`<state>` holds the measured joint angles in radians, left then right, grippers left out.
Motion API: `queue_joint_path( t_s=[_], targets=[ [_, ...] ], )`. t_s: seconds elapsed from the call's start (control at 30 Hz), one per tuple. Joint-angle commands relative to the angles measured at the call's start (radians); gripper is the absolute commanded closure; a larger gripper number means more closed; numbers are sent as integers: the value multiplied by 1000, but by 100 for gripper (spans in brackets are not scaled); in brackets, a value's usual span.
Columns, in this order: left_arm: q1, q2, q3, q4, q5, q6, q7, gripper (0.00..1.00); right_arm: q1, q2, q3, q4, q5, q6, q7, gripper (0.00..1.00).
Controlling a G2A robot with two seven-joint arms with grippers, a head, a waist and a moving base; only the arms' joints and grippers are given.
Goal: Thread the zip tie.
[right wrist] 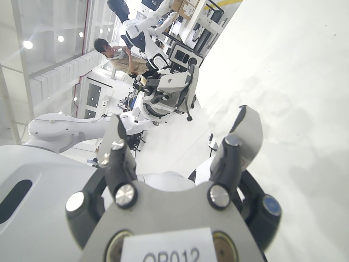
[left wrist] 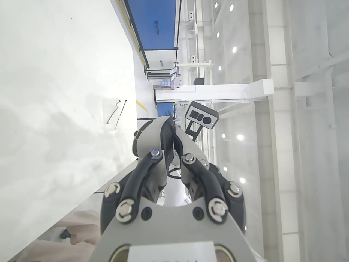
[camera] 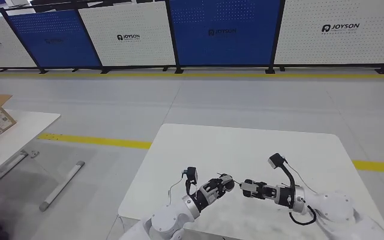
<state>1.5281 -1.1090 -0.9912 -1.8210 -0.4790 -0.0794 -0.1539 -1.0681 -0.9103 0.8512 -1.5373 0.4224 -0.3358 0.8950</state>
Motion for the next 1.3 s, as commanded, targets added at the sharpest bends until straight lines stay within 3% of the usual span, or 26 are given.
queue_joint_path(
  t_s=[0.0,0.57,0.6,0.67,0.83,1.27],
  targets=[
    [5,0,-3,-3,0,-3,-4,100,2,-4,-1,6,7,-2,8,100],
    [20,-3,-16,-8,13,-10,-26,100,6,-27,15,25,15,3,47,100],
    [20,-2,-17,-8,29,-7,-24,74,5,-28,16,25,14,3,51,100],
    [24,-3,-15,-11,48,-9,-18,3,5,-29,21,24,12,-1,62,100],
    [29,0,-19,-13,102,8,-25,0,0,-27,44,27,8,-4,96,100],
    [29,0,-18,-13,102,8,-24,0,-8,-27,59,25,6,-4,119,100]
  ],
)
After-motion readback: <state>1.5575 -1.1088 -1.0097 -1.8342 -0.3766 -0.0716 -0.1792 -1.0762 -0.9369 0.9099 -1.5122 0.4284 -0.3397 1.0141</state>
